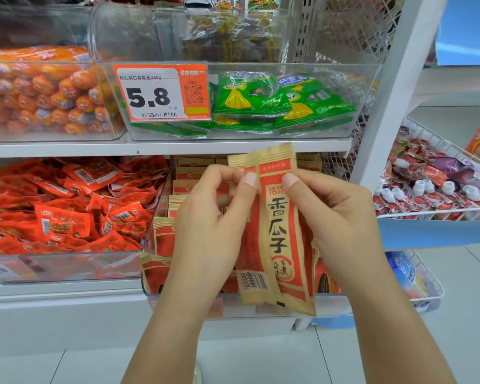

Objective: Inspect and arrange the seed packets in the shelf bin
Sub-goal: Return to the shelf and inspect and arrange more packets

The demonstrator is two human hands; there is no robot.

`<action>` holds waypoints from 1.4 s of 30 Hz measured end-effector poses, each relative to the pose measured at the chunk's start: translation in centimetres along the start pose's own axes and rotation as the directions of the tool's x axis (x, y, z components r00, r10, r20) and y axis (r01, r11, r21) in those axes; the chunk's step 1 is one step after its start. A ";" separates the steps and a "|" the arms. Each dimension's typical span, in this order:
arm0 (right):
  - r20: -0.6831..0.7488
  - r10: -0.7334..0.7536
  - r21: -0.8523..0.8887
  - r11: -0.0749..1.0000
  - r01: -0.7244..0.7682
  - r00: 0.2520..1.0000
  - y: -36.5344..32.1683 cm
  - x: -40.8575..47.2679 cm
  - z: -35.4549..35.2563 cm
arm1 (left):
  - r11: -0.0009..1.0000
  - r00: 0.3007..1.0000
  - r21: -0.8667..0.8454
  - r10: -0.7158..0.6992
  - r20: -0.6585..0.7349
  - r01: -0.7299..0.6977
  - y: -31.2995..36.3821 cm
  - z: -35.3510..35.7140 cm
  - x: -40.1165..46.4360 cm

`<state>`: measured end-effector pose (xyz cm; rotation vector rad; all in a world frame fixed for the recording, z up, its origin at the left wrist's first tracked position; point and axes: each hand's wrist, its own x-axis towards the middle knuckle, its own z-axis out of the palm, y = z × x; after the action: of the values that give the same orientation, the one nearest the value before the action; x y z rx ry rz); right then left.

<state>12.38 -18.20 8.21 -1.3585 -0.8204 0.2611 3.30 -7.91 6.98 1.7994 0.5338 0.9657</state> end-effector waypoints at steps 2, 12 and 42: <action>-0.121 0.066 0.050 0.997 -0.060 0.991 0.4 0.3 -0.6 | 0.986 0.987 -0.125 -0.097 0.125 0.113 -0.2 -0.3 0.3; -0.171 0.266 0.236 0.946 -0.223 0.949 0.6 1.1 -2.7 | 0.895 0.922 -0.312 -0.215 0.321 0.317 -0.8 -0.8 0.3; -0.123 0.157 0.039 0.987 -0.154 0.980 1.2 0.9 -1.4 | 0.871 0.935 0.342 0.345 0.084 -0.353 -2.3 1.8 0.0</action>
<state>14.32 -18.44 7.41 -1.3991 -0.6042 0.3049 4.94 -7.97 4.57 2.2835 0.3905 1.1485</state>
